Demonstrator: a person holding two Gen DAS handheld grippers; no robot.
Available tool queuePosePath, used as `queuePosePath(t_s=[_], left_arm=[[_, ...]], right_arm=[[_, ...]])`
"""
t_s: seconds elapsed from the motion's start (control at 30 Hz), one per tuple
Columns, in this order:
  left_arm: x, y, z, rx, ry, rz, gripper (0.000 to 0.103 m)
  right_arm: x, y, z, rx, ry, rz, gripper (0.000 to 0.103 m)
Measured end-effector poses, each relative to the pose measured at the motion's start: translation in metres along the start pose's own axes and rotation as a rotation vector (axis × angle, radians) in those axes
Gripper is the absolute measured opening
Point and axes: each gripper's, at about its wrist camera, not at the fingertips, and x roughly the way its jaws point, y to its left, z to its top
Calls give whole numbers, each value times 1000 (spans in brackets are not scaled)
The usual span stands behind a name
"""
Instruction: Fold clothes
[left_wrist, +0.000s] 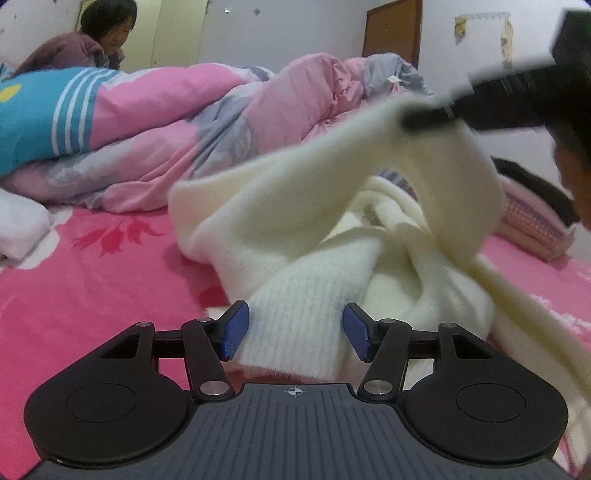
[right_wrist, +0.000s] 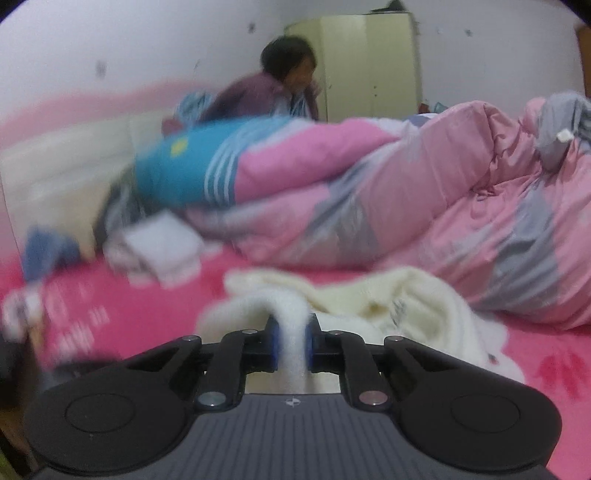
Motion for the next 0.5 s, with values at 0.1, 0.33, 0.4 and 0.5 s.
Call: queuePosePath(t_s=[0.1, 0.33, 0.4, 0.5], left_arm=[[1, 10, -5, -67, 12, -44, 58], [6, 30, -12, -215, 44, -111, 59], [6, 28, -13, -213, 42, -112, 59], [6, 28, -14, -207, 42, -112, 59]], right_arm=[[17, -2, 33, 91, -32, 74, 13], [126, 53, 95, 12, 10, 195, 13], [164, 77, 101, -61, 31, 211, 13], [221, 116, 97, -183, 75, 230, 13]])
